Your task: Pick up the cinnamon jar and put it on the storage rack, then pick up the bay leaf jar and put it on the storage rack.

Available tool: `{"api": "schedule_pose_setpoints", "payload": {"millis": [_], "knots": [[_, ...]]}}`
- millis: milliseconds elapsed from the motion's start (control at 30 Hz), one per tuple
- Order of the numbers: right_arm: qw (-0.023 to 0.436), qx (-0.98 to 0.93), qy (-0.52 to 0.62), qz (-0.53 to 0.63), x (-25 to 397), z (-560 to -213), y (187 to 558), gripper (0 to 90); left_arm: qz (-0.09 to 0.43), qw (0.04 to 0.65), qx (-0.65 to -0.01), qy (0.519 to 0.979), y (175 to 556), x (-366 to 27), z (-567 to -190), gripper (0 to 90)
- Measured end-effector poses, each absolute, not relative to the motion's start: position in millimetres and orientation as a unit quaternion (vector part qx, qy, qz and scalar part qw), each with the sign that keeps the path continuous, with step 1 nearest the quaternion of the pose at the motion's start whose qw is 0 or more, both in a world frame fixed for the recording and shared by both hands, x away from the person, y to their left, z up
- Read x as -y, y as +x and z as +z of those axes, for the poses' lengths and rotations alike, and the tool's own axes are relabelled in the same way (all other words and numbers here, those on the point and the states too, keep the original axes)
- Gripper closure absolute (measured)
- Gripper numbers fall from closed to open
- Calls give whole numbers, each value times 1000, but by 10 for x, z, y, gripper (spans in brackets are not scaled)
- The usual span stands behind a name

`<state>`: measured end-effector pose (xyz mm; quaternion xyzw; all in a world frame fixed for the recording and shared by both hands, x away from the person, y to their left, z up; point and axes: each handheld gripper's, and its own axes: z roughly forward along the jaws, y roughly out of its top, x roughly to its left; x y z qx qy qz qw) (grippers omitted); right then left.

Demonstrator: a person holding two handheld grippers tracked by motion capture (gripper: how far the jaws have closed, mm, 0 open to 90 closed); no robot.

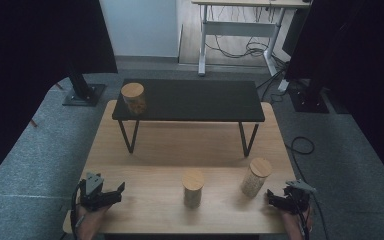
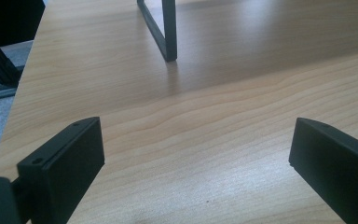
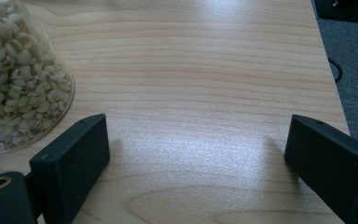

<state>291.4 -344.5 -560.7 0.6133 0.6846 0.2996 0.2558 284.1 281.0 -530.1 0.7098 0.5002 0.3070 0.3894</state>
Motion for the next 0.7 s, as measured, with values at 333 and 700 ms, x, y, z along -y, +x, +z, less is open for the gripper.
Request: {"api": "schedule_pose_setpoints", "payload": {"millis": [333,700], "knots": [[256,-685,613,299,3445,-5607,2914,62,299,372,-506,718,2865,-2797,-5358,32],[253,-679,609,324,3466,-5594,2891,28,281,353,-520,726,2909,-2798,-5431,31]]}}
